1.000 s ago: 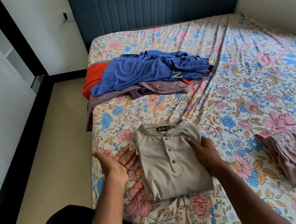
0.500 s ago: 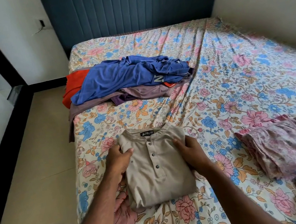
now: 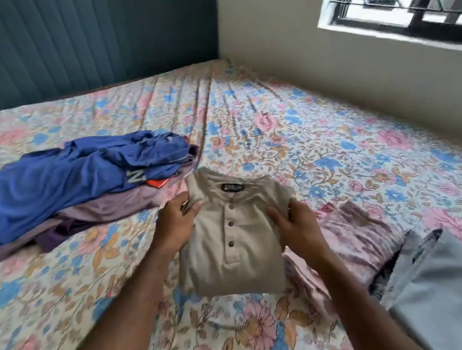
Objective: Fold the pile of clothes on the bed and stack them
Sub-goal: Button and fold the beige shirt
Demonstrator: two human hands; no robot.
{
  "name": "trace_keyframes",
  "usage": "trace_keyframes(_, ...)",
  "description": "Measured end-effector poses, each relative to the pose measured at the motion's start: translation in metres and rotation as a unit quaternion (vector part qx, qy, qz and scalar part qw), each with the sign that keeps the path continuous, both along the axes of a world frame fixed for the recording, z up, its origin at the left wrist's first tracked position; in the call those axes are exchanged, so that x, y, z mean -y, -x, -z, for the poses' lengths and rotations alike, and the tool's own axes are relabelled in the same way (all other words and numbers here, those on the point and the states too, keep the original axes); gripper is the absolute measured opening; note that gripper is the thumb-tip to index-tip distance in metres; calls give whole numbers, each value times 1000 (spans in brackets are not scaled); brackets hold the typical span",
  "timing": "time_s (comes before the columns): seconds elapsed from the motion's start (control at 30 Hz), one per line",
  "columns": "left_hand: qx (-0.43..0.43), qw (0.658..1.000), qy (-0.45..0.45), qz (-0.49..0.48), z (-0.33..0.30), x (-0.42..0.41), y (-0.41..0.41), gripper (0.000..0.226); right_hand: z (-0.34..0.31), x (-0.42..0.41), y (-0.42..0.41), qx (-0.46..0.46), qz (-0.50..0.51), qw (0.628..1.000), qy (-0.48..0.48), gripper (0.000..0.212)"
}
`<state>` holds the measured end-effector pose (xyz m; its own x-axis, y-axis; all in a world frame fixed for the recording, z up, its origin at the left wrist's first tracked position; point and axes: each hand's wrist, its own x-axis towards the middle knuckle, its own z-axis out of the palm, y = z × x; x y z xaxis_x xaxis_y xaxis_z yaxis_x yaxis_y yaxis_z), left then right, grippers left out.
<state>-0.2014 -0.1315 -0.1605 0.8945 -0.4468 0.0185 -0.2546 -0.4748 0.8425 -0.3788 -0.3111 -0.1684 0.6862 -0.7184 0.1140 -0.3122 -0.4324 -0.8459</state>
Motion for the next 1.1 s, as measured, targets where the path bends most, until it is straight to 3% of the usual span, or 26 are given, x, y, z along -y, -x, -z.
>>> trace_keyframes(0.17, 22, 994, 4, 107, -15, 117, -14, 47, 4, 69, 16, 1, 124, 992, -14, 25)
trace_keyframes(0.27, 14, 988, -25, 154, -13, 171, -11, 53, 26, 89, 30, -58, 164, 985, -15, 29)
trace_keyframes(0.37, -21, 977, -64, 205, 7, 192, -4, 50, 59, 90, 34, -90, 204, 975, -18, 32)
trace_keyframes(0.53, -34, 965, -107, 239, 43, 174, -1, 71, 64, 83, 21, -103, 264, 959, 23, 32)
trace_keyframes(0.73, 2, 972, -95, 214, 40, 143, 5, 39, 43, 60, 24, -19, 304, 950, 66, 46)
trace_keyframes(0.87, 35, 974, -71, 214, 30, 115, -1, 24, 35, 51, 9, -77, 262, 944, 185, 36)
trace_keyframes(1.1, 38, 992, -59, 101, 13, 42, -41, 11, 15, -20, -104, -108, -13, 978, 181, 22)
